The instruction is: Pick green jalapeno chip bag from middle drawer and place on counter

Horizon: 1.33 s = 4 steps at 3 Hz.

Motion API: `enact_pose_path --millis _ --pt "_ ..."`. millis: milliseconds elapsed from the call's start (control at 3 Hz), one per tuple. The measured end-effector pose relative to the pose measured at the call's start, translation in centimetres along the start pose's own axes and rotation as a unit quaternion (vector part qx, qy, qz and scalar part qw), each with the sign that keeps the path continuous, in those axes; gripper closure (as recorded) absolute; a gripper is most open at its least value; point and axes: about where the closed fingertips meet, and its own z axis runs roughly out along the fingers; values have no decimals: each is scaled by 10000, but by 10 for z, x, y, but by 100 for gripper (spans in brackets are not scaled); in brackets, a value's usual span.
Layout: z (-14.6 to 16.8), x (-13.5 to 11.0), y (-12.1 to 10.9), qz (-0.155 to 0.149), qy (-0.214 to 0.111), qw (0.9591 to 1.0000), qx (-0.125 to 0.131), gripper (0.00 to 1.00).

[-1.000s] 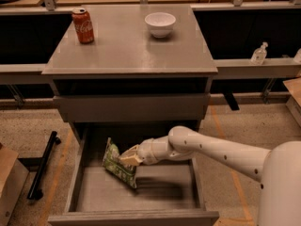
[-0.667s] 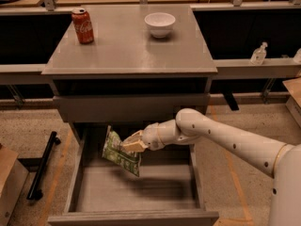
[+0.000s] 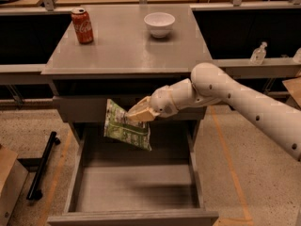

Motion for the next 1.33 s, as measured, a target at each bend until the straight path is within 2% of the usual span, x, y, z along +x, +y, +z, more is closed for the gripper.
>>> enact_pose_path --millis 333,1000,1333 --pt "-60 -71 -12 -533 440 9968 393 100" --pt "-53 -68 -11 -496 328 9976 362 100" --pt "-68 -88 -9 -719 113 9952 653 100"
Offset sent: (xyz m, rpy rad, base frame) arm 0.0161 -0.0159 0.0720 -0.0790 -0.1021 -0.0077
